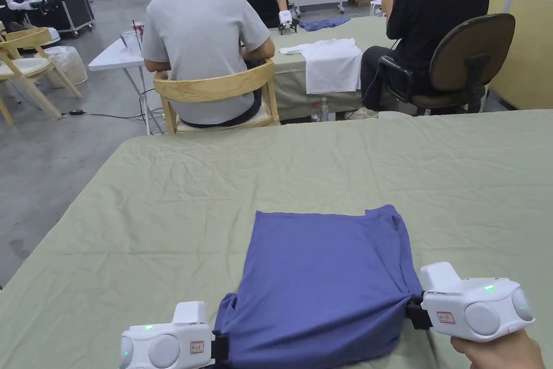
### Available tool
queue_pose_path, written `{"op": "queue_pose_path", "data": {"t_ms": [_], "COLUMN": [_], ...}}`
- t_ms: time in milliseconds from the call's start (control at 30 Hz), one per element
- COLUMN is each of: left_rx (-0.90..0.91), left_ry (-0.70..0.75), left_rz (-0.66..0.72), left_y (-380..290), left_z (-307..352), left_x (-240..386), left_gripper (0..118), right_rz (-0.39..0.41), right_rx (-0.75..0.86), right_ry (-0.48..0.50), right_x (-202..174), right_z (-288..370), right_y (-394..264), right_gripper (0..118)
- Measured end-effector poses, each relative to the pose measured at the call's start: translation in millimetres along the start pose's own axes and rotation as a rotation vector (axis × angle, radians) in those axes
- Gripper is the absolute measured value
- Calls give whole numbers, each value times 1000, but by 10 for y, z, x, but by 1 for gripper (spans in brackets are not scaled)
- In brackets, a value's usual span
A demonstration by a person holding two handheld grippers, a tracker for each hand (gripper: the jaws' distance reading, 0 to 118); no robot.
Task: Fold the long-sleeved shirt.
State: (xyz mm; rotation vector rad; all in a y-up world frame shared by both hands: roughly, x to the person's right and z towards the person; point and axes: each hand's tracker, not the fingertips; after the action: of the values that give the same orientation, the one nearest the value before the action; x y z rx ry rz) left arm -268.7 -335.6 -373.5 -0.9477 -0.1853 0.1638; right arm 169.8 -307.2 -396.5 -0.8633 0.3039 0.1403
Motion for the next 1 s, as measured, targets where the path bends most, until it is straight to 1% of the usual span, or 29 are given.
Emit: {"op": "queue_pose_path", "data": {"t_ms": [33,67,100,133,167,300,367,467,533,567,633,667,700,733,767,800,867,933,967,1000], "left_rx": [4,-3,-14,-23,-19,29,68,111,134,144,185,199,216,219,208,199,202,183,178,135], "left_ry": [3,-3,-8,-7,-13,-39,-29,-7,6,10,4,-13,-36,-39,-67,-84,-74,-67,-61,-54], "left_rz": [10,28,53,72,81,87,69,45,24,22,33,45,68,66,47,34,38,53,71,104], "left_y": [-6,-3,-1,-3,-11,0,20,70,95,95,64,27,-10,-39,-60,-81,-111,-95,-91,-70], "left_z": [-3,-9,-4,16,59,362,509,710,831,894,1005,1060,1101,1121,1137,1156,1185,1206,1219,1214], "left_x": [-4,-19,-30,-39,-51,-23,5,100,196,241,310,333,357,377,376,386,364,276,213,126], "left_gripper": [32,49,67,68,66,67,67,66,62,56,38,26,11,8,3,1,1,1,1,1], "right_rz": [-6,7,22,34,32,32,39,28,26,29,36,46,64,81,85,71,65,82,104,120], "right_rx": [-15,-39,-48,-52,-49,-31,17,118,179,219,286,317,343,362,378,389,354,370,369,362], "right_ry": [1,-14,-33,-49,-40,-8,5,10,15,18,32,36,35,34,23,27,86,66,57,55], "right_x": [3,-13,-25,-33,5,44,34,-22,-99,-133,-217,-265,-304,-342,-380,-400,-405,-483,-516,-549], "right_z": [-14,-33,-38,-32,-12,223,391,688,857,940,1091,1152,1196,1229,1247,1259,1206,1190,1184,1165], "right_y": [12,28,29,25,15,4,26,132,238,300,406,451,496,521,540,557,610,590,611,608], "right_gripper": [38,54,66,66,66,66,66,65,64,62,50,41,22,5,3,1,1,1,1,1]}}
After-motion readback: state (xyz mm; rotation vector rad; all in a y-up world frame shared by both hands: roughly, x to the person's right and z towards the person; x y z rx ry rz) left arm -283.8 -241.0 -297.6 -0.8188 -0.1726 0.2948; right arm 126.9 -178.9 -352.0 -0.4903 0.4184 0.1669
